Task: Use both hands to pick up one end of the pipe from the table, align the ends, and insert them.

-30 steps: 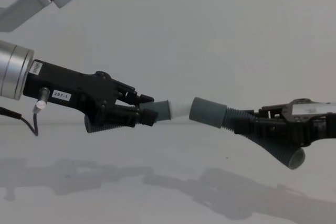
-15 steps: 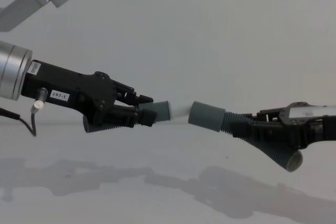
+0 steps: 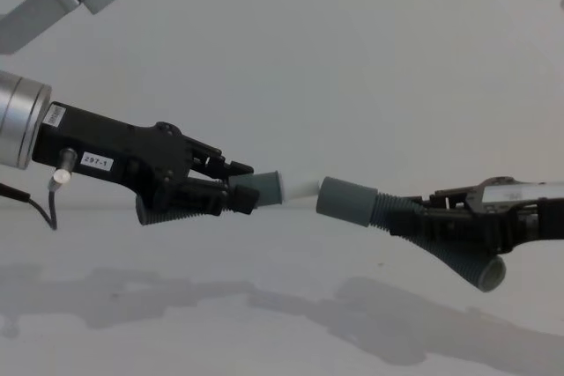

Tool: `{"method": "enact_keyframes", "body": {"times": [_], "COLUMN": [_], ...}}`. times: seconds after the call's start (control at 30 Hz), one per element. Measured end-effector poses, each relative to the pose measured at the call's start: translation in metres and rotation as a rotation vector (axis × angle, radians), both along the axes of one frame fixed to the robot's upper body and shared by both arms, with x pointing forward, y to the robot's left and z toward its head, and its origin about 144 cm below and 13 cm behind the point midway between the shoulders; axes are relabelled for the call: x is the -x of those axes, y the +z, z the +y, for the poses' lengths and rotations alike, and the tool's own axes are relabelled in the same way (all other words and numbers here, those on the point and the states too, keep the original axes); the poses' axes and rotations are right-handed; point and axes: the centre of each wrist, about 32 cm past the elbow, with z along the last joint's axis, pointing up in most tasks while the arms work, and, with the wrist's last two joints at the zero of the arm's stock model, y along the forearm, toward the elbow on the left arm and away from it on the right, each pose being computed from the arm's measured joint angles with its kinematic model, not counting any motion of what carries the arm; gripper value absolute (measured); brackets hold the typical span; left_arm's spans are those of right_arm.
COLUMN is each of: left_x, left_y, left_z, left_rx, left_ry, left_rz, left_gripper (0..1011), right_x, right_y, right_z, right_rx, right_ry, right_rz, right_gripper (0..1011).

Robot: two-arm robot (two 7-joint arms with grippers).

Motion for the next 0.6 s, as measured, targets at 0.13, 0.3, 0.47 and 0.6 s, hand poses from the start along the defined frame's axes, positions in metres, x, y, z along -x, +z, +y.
{"method": "enact_keyframes", "body": {"times": [0.13, 0.3, 0.47, 0.6], "left_x": [-0.0006, -0.001, -0.0014, -0.0016], "left_y": [0.0, -0.0001, -0.0003, -0.0004], "left_z": [0.0004, 0.0006, 0.0007, 0.0007], "left_rx": [-0.003, -0.004, -0.006, -0.007], "left_ry": [0.001, 0.001, -0.002, -0.005], "left_rz": [0.003, 0.005, 0.009, 0.012], "left_gripper": [365, 365, 365, 365], "right_x": [-0.0009, -0.002, -0.0033, -0.0042], "right_y": [-0.0005, -0.0008, -0.001, -0.0011], "right_z": [0.0002, 0.0005, 0.0006, 0.0008], "right_rx": [0.001, 0.002, 0.004, 0.004], "right_ry": [0.0, 0.001, 0.0, 0.0], "right_rz": [0.004, 0.007, 0.008, 0.008], "right_gripper": [262, 262, 262, 262]}}
